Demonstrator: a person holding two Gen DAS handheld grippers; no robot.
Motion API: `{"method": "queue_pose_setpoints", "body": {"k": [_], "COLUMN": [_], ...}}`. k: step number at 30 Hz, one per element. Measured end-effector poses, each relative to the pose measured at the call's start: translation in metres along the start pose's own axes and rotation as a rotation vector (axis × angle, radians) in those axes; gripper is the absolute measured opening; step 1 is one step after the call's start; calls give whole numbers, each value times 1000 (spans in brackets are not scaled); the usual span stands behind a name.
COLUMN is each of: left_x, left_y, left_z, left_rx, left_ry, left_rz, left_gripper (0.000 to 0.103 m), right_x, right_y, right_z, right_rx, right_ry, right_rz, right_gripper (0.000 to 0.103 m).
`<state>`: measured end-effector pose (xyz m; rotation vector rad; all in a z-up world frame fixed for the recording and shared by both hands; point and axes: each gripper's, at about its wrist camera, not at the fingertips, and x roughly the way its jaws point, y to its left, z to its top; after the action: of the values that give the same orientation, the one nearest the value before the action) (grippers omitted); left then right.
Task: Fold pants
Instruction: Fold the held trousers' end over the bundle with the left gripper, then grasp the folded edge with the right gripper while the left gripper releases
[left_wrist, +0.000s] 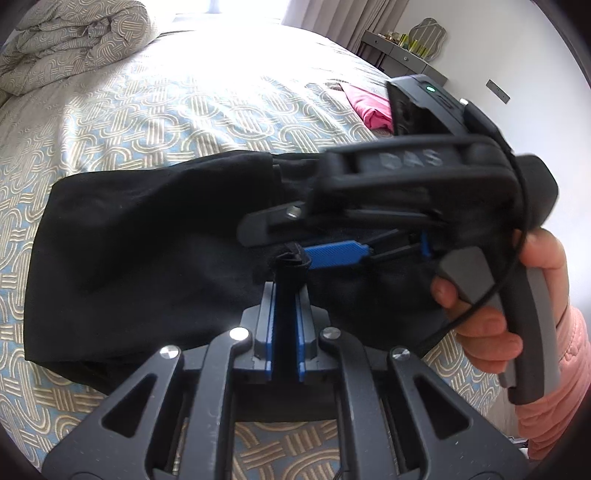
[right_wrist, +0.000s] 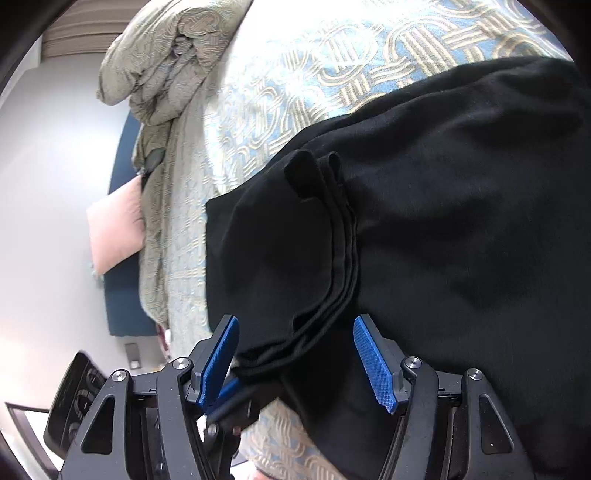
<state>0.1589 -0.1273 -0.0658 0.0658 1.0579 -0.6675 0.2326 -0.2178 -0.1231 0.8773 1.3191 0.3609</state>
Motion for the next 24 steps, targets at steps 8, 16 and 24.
{"method": "queue_pose_setpoints", "body": {"k": [8, 16, 24], "left_x": [-5, -52, -82], "left_y": [6, 33, 111], "left_z": [-2, -23, -67], "left_rx": [-9, -19, -135], "left_ry": [-12, -115, -125], "left_rz": [-36, -6, 250], "left_gripper": [9, 47, 64], "right_x": [11, -19, -35], "right_y": [10, 67, 105], "right_z": [9, -8, -12], "right_rx": [-33, -250, -304], "right_ry": [-27, -133, -150], "right_rz": [-64, -159, -119], "right_gripper": [6, 6, 6]}}
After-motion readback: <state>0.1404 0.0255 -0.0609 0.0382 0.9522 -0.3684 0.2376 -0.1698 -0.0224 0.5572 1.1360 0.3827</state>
